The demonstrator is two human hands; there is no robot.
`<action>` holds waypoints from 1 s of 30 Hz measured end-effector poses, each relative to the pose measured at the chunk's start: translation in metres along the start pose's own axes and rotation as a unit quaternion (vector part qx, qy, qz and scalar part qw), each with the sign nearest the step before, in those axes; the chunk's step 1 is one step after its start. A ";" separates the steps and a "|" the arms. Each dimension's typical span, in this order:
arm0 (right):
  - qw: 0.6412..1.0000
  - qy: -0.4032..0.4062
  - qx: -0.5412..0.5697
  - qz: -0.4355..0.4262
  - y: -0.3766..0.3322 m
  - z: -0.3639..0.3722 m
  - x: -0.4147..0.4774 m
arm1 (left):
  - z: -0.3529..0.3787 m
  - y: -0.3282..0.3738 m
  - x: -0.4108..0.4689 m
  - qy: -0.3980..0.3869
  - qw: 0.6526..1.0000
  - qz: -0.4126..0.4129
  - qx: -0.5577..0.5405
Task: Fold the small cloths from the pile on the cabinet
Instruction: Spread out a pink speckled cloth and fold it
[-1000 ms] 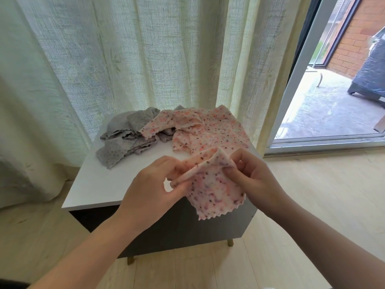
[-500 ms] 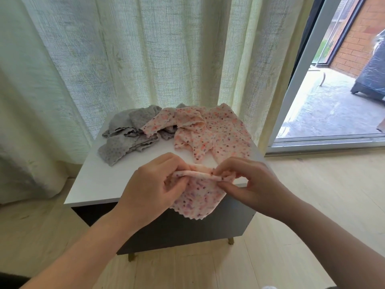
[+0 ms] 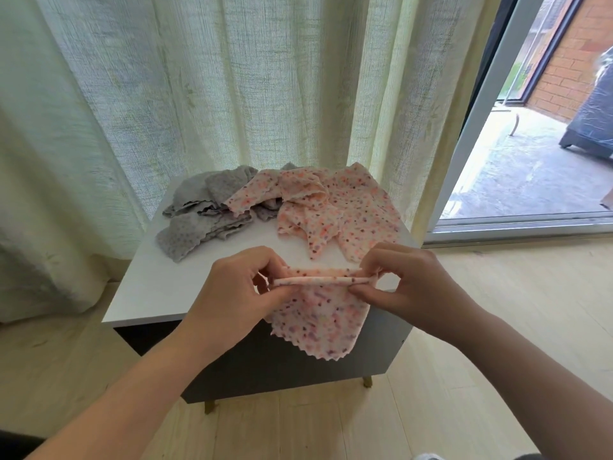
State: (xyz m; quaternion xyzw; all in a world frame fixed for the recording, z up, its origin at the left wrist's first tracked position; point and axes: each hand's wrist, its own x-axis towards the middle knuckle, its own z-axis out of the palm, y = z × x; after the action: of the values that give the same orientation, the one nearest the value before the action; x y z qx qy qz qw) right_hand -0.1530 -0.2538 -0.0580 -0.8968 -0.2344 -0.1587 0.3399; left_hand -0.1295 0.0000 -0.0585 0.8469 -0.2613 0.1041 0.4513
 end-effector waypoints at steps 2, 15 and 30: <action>1.000 0.003 -0.027 -0.005 0.000 -0.002 0.000 | -0.001 0.001 -0.001 0.008 1.000 0.005 0.026; 0.950 0.058 0.270 0.147 -0.016 0.005 0.004 | -0.001 0.005 0.002 -0.033 0.996 0.011 0.084; 0.967 -0.042 0.167 0.186 -0.020 0.026 0.001 | 0.013 0.009 0.001 -0.149 0.979 -0.135 -0.038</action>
State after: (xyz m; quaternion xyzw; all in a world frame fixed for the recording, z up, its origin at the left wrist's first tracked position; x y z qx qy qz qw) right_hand -0.1591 -0.2220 -0.0655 -0.8611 -0.1007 -0.0136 0.4983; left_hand -0.1343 -0.0150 -0.0594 0.8624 -0.2128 -0.0953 0.4494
